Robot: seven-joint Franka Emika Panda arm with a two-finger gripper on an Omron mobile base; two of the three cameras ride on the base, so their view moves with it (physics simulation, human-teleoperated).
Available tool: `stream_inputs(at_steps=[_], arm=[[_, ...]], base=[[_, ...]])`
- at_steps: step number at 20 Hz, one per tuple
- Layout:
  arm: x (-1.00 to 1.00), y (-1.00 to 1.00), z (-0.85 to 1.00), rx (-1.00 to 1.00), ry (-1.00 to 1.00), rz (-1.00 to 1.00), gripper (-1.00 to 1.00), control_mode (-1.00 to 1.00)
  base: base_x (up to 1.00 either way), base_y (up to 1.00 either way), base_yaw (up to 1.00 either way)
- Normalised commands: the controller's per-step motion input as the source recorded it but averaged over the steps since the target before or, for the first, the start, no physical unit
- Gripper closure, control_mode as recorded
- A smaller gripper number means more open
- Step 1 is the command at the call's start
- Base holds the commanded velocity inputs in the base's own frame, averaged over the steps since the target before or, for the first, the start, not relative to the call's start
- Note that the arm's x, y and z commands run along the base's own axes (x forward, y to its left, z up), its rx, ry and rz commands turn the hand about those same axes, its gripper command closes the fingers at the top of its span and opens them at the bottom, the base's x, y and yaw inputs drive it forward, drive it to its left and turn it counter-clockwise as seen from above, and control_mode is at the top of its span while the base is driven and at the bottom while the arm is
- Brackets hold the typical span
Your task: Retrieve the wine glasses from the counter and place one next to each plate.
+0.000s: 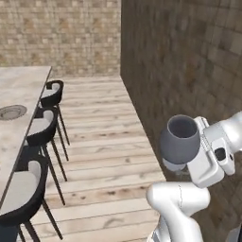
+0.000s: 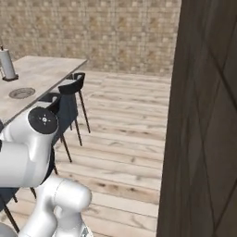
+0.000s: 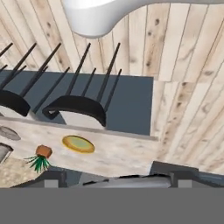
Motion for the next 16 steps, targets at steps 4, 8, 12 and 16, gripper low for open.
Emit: stream_inputs(at_steps=[4,8,12,16], arm=[[0.00,0.00,0.00,0.00,0.00,0.00,1.00,1.00],[0.00,0.00,0.00,0.00,0.00,0.00,1.00,1.00],[0.00,0.00,0.00,0.00,0.00,0.00,1.00,1.00],[0.00,0.00,0.00,0.00,0.00,0.00,1.00,1.00]], base=[[1.00,0.22,0.60],[0.81,-0.05,0.88],[0.45,0.00,0.97],[0.46,0.00,0.95]])
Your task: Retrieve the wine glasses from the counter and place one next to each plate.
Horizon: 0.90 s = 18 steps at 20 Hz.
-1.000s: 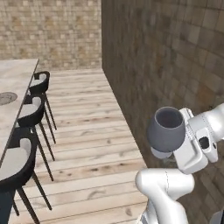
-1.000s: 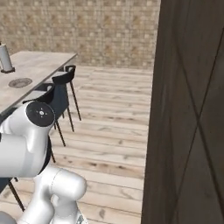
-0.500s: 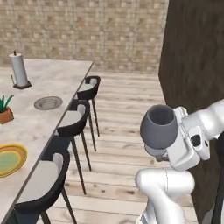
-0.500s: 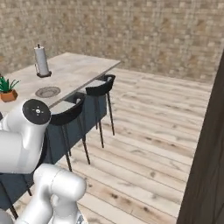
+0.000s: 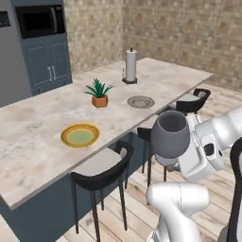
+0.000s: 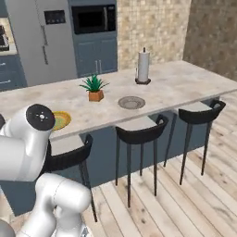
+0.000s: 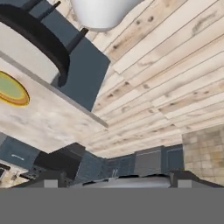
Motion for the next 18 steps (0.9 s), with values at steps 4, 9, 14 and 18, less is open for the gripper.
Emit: stream_inputs(at_steps=[4,9,14,18], arm=[[0.00,0.00,0.00,0.00,0.00,0.00,1.00,1.00],[0.00,0.00,0.00,0.00,0.00,0.00,1.00,1.00],[0.00,0.00,0.00,0.00,0.00,0.00,1.00,1.00],[0.00,0.00,0.00,0.00,0.00,0.00,1.00,1.00]], base=[[0.65,-0.01,0.88],[0.33,-0.69,0.45],[0.12,-0.99,0.16],[0.41,-0.38,0.01]])
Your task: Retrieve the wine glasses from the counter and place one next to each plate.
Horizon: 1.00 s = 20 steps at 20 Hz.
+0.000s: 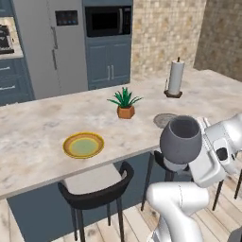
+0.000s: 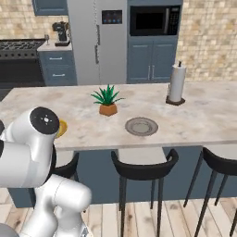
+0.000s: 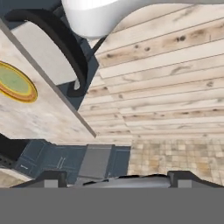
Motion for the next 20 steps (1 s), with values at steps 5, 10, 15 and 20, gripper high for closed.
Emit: stream_inputs(at_steps=[5,10,15,20], arm=[[0.00,0.00,0.00,0.00,0.00,0.00,1.00,1.00],[0.00,0.00,0.00,0.00,0.00,0.00,1.00,1.00],[0.00,0.00,0.00,0.00,0.00,0.00,1.00,1.00],[0.00,0.00,0.00,0.00,0.00,0.00,1.00,1.00]], base=[[1.00,0.00,0.06],[1.00,-0.13,0.32],[0.67,-0.47,0.51],[0.57,-0.37,0.28]])
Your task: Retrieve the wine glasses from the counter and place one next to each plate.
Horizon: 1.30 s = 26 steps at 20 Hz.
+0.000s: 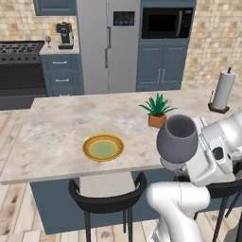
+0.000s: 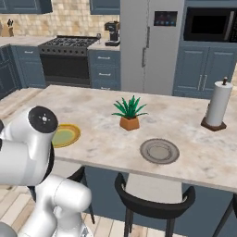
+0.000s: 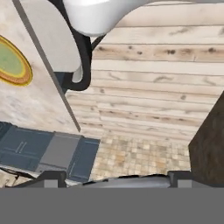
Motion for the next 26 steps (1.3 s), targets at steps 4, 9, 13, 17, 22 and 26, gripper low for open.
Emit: stream_inputs(at_steps=[4,9,13,17,22,26], arm=[[0.83,-0.34,-0.04,0.12,0.27,0.02,1.00,-1.00],[0.84,-0.33,-0.14,0.04,0.19,0.00,1.00,-1.00],[0.93,-0.15,-0.28,-0.02,0.04,-0.08,1.00,-1.00],[0.82,-0.27,-0.34,-0.02,0.00,-0.07,1.00,-1.00],[0.72,-0.36,-0.37,-0.01,0.00,-0.07,1.00,-1.00],[0.64,-0.39,-0.45,0.00,0.00,-0.05,1.00,-1.00]], base=[[0.00,0.00,0.00],[0.00,0.00,0.00],[0.00,0.00,0.00],[0.00,0.00,0.00],[0.00,0.00,0.00],[0.00,0.00,0.00]])
